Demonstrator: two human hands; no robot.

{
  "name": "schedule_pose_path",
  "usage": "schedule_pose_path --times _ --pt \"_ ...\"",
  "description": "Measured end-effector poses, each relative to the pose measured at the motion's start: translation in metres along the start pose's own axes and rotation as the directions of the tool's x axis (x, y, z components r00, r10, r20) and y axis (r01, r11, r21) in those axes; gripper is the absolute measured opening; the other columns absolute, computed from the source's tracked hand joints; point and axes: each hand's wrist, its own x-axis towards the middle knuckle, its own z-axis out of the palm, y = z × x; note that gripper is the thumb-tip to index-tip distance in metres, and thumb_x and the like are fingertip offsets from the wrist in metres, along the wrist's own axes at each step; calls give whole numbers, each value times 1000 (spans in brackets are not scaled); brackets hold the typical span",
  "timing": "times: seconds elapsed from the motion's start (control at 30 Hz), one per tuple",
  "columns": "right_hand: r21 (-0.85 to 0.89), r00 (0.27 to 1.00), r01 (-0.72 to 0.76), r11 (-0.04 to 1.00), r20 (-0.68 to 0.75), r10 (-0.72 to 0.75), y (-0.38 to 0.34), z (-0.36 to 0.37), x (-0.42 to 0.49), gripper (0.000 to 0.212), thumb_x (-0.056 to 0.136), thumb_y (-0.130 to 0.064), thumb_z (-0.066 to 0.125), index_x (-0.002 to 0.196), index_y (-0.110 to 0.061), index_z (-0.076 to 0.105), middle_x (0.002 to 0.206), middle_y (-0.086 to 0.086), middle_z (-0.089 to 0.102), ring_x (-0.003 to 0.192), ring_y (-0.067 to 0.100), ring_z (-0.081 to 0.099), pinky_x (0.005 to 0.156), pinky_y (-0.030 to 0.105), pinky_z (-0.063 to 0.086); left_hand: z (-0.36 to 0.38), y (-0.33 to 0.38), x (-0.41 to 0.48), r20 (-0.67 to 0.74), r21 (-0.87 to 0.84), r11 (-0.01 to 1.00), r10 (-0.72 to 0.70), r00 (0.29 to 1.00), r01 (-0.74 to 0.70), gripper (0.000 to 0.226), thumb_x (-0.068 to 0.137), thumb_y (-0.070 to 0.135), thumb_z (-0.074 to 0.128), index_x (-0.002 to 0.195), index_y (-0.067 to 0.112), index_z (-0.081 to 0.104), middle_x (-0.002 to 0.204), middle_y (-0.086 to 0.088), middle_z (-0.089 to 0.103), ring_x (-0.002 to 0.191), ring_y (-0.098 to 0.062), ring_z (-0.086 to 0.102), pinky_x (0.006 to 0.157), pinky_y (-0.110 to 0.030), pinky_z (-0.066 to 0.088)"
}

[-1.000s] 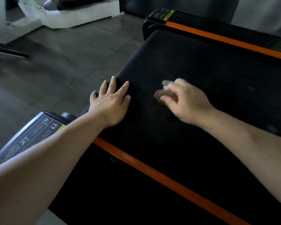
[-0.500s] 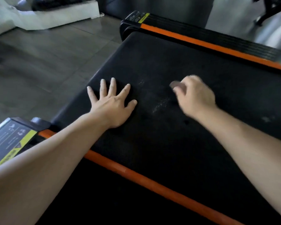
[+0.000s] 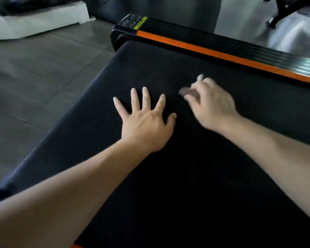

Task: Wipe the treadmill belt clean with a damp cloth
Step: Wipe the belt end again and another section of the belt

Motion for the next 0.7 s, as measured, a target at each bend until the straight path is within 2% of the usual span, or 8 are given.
schedule_pose_path --times 0.07,0.13,0.2,0.23,0.4,0.5,0.6,0.7 --pt "61 991 124 990 51 -127 11 0 6 32 97 -42 56 116 -17 62 118 4 60 108 28 62 80 39 51 2 -1 0 -10 6 1000 12 1000 -11 72 99 71 17 163 39 9 173 -13 -5 157 -38 -16 113 -76 -14" --pt "-12 1000 -15 1000 15 15 41 -5 42 35 98 -41 56 124 -18 60 127 6 59 114 33 60 86 40 49 3 -1 -1 -25 6 1000 15 1000 -15 72 99 72 16 163 40 8 172 -13 -5 157 -38 -16 113 -76 -14" --pt "-65 970 -240 969 -59 236 65 -3 79 35 100 -43 53 120 -15 59 126 9 59 111 37 60 80 39 45 3 0 -2 -40 6 1000 25 999 -25 72 99 72 15 163 39 7 172 -14 -6 157 -39 -17 114 -76 -14" --pt "-76 960 -272 959 -84 266 64 2 95 34 100 -43 52 115 -13 59 123 10 59 108 37 60 77 37 42 3 0 -2 -44 10 999 40 998 -39 72 99 71 14 163 39 7 172 -14 -6 156 -39 -17 114 -75 -14" --pt "-10 994 -66 998 -83 65 9 36 139 31 100 -43 53 115 -16 60 120 6 58 105 29 58 74 34 40 2 -1 -1 -35 10 994 108 994 -108 71 100 71 12 163 40 5 173 -10 -7 157 -36 -19 120 -67 -13" --pt "-30 995 -68 997 -68 66 18 35 146 33 100 -43 54 121 -18 59 121 7 57 105 30 59 75 36 43 2 -1 -1 -35 9 995 98 995 -98 71 99 72 13 163 41 6 173 -8 -6 157 -33 -17 121 -66 -12" --pt "-170 981 -189 967 -70 179 63 19 136 40 99 -40 55 130 -17 53 125 15 55 112 39 57 82 41 46 3 0 -1 -40 14 996 94 995 -94 72 97 73 12 162 42 8 174 -6 -3 158 -33 -15 122 -65 -11" --pt "-201 938 -342 918 -125 322 104 1 114 35 99 -38 55 123 -13 56 121 18 54 111 42 56 80 42 42 3 0 0 -37 19 997 81 996 -80 70 99 73 14 162 43 7 174 -5 -4 158 -32 -15 122 -64 -11"
